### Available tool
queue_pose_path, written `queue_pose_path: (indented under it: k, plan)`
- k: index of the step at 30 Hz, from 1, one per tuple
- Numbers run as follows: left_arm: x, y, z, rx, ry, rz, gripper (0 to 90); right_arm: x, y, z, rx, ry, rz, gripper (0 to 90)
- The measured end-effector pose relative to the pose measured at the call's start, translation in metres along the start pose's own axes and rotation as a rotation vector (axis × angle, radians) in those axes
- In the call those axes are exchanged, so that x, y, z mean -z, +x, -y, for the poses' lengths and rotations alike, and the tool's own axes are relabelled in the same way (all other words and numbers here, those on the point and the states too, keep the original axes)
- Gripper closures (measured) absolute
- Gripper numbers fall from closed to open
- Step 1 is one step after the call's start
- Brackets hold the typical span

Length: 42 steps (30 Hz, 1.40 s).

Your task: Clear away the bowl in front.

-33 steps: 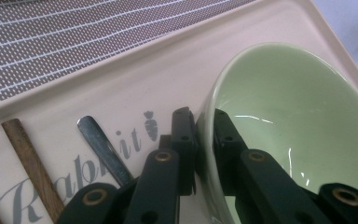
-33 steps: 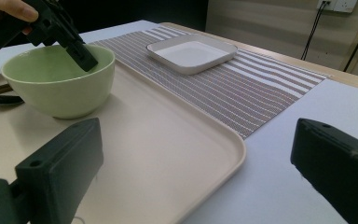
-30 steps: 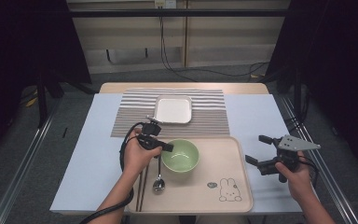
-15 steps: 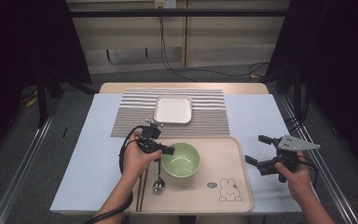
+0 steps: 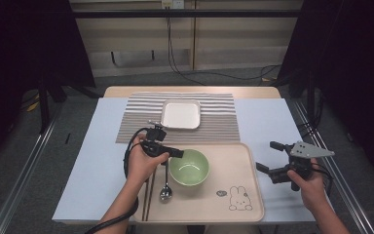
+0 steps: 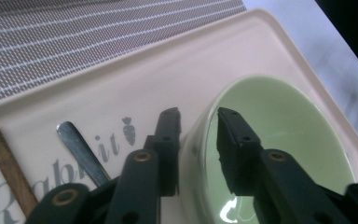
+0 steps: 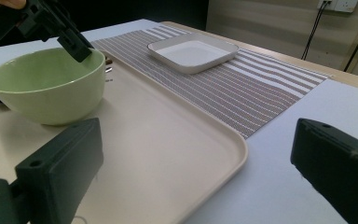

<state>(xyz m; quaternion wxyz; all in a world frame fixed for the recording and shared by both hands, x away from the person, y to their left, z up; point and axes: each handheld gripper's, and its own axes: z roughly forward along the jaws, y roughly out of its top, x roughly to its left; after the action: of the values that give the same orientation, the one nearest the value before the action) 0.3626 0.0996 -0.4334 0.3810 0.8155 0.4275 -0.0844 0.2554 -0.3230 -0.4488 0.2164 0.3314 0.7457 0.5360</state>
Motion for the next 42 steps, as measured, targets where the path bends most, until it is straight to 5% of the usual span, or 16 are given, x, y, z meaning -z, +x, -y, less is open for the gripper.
queue_pose_path:
  k: [19,24,42]
  plan:
    - [0.013,-0.001,-0.028,-0.001,-0.083,-0.014,45.4,0.000,0.000,0.000,0.003,0.002,0.000,1.8]
    - [0.013,0.003,-0.036,0.008,-0.117,-0.022,32.8,0.000,0.000,0.000,-0.001,0.000,0.003,1.8]
    - [0.011,0.036,-0.046,0.068,-0.167,-0.100,17.4,0.001,0.000,0.000,0.005,0.001,0.002,1.8]
